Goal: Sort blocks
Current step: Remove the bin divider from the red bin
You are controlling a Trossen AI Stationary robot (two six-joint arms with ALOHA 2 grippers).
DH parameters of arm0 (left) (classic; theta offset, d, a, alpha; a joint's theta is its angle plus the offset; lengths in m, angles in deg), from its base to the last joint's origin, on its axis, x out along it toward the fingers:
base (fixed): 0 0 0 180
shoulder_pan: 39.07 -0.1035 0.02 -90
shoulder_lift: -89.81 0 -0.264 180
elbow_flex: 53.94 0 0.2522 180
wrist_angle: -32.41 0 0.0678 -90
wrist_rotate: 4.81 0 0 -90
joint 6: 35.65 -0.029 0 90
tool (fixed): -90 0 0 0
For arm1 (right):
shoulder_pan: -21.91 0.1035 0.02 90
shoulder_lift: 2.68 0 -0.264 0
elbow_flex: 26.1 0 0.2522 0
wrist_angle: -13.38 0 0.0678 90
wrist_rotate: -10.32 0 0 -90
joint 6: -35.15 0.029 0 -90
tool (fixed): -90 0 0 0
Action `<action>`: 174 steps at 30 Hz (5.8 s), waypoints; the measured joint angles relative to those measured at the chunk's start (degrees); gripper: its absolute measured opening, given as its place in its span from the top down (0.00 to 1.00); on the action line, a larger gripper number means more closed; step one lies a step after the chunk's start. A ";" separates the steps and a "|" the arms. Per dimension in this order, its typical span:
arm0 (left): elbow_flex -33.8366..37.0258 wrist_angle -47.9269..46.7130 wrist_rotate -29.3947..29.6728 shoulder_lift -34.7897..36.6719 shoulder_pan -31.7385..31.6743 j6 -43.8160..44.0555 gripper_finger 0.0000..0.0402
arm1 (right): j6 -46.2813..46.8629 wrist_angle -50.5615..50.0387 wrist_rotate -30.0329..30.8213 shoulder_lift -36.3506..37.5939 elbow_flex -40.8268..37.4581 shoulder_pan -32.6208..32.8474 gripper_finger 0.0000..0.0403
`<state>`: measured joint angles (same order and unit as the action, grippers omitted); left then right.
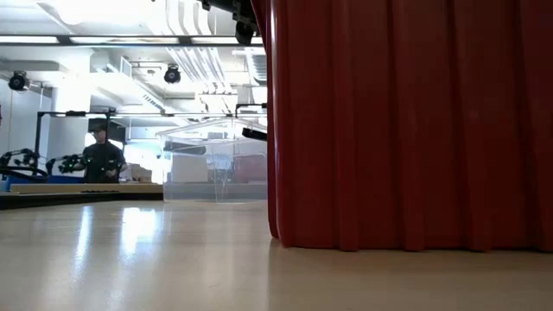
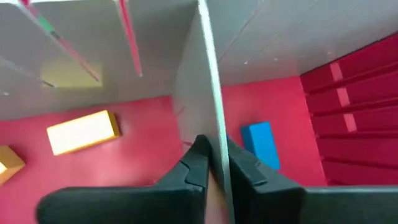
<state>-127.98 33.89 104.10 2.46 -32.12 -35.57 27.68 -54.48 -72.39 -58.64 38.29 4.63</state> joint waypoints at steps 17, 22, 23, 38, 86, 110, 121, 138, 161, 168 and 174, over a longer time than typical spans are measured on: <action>0.00 -0.02 0.00 0.00 0.10 0.76 0.61 | 0.49 -0.42 2.66 4.33 4.53 0.02 1.00; 0.00 -0.07 0.00 0.00 0.14 0.90 0.63 | 0.84 -2.75 2.84 4.50 8.32 0.04 1.00; 0.00 -0.09 -0.01 0.00 0.14 0.92 0.63 | 0.87 -3.11 2.88 4.50 9.02 0.07 1.00; 0.00 -1.15 6.13 1.90 0.14 -6.99 0.57 | 1.05 -7.36 1.06 5.83 18.58 0.37 1.00; 0.00 -11.71 20.23 12.55 3.54 -11.75 0.45 | 2.82 2.11 -1.23 9.28 21.90 19.55 1.00; 0.00 -4.07 9.39 12.48 2.97 -15.08 0.65 | 1.55 5.97 -1.99 2.85 21.90 20.17 1.00; 0.00 -3.58 9.64 12.66 3.18 -16.18 0.98 | 0.99 6.96 -2.34 2.58 21.97 20.13 1.00; -0.14 -4.57 32.56 21.09 15.42 -23.81 1.00 | -0.15 6.08 -2.88 4.25 25.19 20.15 0.99; 0.00 -8.96 29.59 19.15 15.18 -18.95 0.43 | -1.98 6.48 -1.33 1.88 25.11 20.17 1.00; 0.00 -8.81 25.70 19.15 11.43 -16.73 0.24 | -2.07 6.94 -1.92 1.36 25.11 20.55 1.00; 0.00 -8.03 15.70 19.05 6.82 -14.82 0.30 | -2.14 6.93 -2.27 0.51 25.11 20.79 1.00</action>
<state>-127.98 25.87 119.80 21.51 -25.30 -50.39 25.55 -47.55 -74.67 -58.13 63.40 25.42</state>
